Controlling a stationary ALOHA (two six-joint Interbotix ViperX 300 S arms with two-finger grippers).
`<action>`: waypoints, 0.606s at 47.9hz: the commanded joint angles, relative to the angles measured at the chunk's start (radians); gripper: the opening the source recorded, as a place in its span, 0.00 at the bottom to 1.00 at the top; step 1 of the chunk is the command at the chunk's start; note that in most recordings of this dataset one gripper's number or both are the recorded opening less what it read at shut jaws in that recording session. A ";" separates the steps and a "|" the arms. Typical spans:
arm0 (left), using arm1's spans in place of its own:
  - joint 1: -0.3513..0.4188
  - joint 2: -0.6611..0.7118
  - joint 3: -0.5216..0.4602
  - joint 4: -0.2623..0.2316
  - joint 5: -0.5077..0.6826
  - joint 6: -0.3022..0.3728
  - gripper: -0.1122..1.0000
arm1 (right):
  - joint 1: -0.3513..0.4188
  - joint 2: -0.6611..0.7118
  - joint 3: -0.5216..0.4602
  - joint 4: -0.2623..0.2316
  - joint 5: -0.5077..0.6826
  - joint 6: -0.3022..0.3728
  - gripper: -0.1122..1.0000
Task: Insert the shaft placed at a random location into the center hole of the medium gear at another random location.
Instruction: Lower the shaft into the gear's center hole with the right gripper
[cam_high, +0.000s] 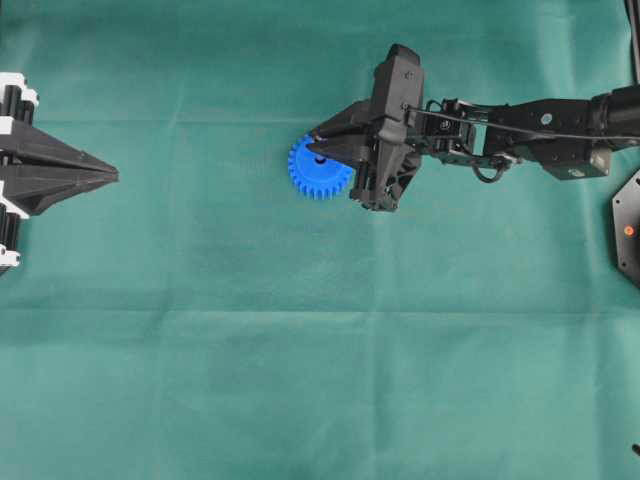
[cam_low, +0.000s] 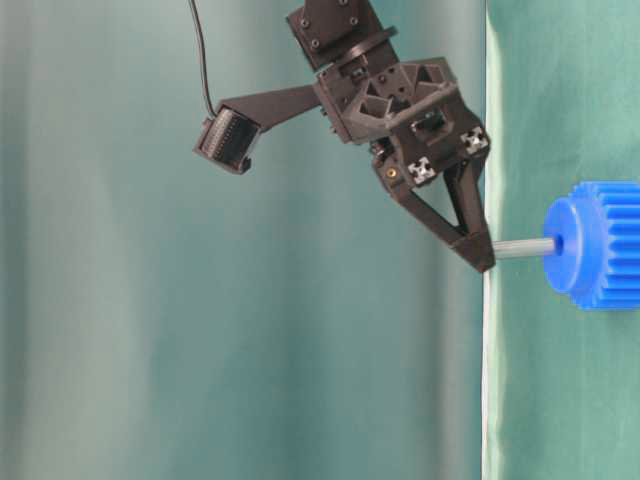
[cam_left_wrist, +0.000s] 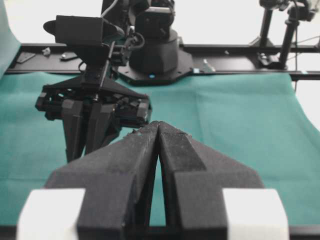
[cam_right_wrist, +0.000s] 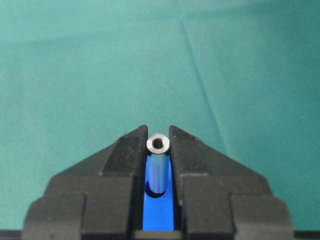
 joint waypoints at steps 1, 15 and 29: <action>0.002 0.006 -0.020 0.002 -0.005 0.000 0.10 | 0.002 0.003 -0.014 0.003 -0.017 -0.009 0.22; 0.002 0.006 -0.020 0.002 -0.006 0.000 0.10 | 0.003 0.040 -0.012 0.023 -0.029 -0.009 0.22; 0.002 0.006 -0.020 0.002 -0.005 0.000 0.10 | 0.011 0.080 -0.025 0.025 -0.020 -0.008 0.22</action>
